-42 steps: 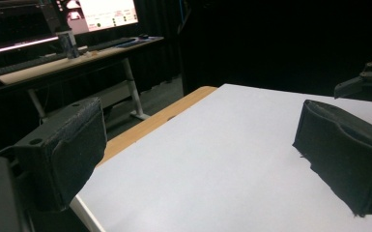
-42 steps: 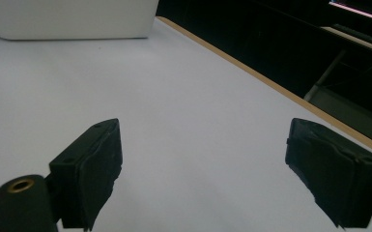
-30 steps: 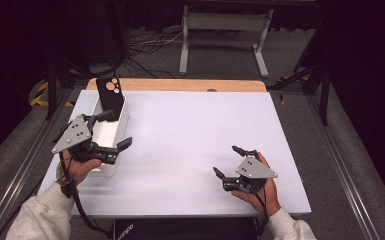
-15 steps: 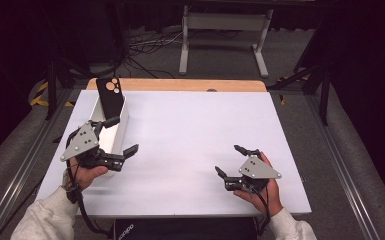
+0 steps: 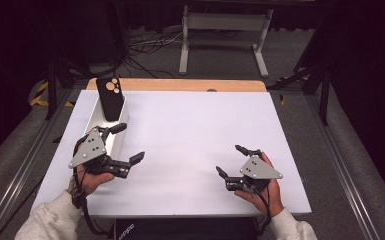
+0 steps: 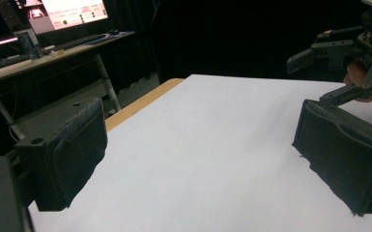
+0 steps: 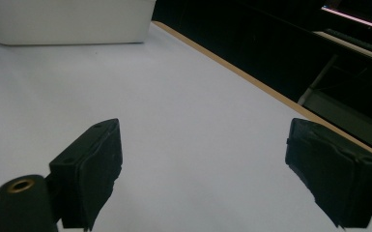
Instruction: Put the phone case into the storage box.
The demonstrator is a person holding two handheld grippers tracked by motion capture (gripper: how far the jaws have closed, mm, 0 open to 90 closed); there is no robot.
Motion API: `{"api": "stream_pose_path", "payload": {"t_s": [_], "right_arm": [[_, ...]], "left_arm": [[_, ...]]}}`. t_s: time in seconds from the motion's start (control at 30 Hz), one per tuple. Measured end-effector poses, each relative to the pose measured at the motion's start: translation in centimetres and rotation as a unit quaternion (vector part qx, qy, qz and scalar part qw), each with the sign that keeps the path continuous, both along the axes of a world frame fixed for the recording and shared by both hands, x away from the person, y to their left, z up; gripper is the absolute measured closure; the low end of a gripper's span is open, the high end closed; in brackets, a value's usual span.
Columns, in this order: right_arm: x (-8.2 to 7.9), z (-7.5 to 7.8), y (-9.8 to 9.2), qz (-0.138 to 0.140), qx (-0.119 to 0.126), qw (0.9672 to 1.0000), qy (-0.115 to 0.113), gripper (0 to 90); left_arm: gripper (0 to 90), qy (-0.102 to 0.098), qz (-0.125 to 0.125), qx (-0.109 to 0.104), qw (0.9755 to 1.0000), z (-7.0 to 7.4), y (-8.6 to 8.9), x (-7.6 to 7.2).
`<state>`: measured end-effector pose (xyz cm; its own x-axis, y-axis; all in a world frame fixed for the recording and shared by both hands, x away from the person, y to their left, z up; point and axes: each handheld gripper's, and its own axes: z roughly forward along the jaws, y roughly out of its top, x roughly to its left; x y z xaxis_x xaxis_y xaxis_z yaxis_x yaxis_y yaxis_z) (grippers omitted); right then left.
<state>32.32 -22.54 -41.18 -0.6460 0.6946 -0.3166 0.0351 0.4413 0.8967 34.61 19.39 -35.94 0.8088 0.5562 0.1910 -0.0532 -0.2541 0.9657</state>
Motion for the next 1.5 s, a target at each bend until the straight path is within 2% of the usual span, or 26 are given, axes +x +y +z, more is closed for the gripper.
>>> {"api": "stream_pose_path", "payload": {"t_s": [0.2,0.33,0.57,0.67,0.8,0.97,1.03,1.2,1.3,1.43,1.5], "right_arm": [[-0.1,0.0,0.0,0.000,0.000,1.0000,0.001,13.8],[-0.2,0.0,0.1,0.002,-0.001,1.0000,0.000,13.8],[-0.3,0.1,0.2,0.005,-0.003,1.0000,-0.002,13.8],[-0.3,0.1,0.1,0.004,-0.003,1.0000,-0.001,13.8],[-0.4,0.1,0.1,0.003,-0.003,1.0000,-0.002,13.8],[-0.5,0.1,0.0,0.005,-0.001,1.0000,-0.002,13.8],[-0.6,0.1,0.1,0.006,-0.001,1.0000,-0.003,13.7],[-0.8,0.2,0.2,0.008,-0.003,1.0000,-0.005,13.6],[-0.9,0.1,0.2,0.009,-0.002,1.0000,-0.003,13.5],[-0.9,0.1,0.2,0.009,-0.003,1.0000,-0.001,13.0],[-0.9,0.1,0.3,0.009,-0.005,0.9999,-0.001,12.7]], "left_arm": [[5.8,0.004,0.004,0.002,1.0000,-0.5,-0.3,-0.2],[5.8,0.006,0.002,0.018,0.9998,-1.1,-0.5,-0.6],[6.6,0.007,0.009,0.023,0.9997,-1.8,-0.5,-1.0],[6.8,0.006,0.010,0.035,0.9993,-2.3,-0.6,-1.1],[6.5,0.006,0.014,0.038,0.9992,-2.5,-0.7,-1.3],[6.4,0.007,0.009,0.042,0.9990,-2.9,-0.9,-1.5],[6.3,0.007,0.012,0.052,0.9985,-3.2,-0.9,-1.7],[6.1,0.012,0.011,0.052,0.9985,-3.8,-0.8,-1.8],[5.7,0.026,0.018,0.045,0.9985,-4.7,-0.7,-2.1],[5.5,0.029,0.019,0.055,0.9979,-5.2,-0.7,-2.2],[5.4,0.033,0.021,0.051,0.9979,-5.4,-0.7,-2.4]]}}
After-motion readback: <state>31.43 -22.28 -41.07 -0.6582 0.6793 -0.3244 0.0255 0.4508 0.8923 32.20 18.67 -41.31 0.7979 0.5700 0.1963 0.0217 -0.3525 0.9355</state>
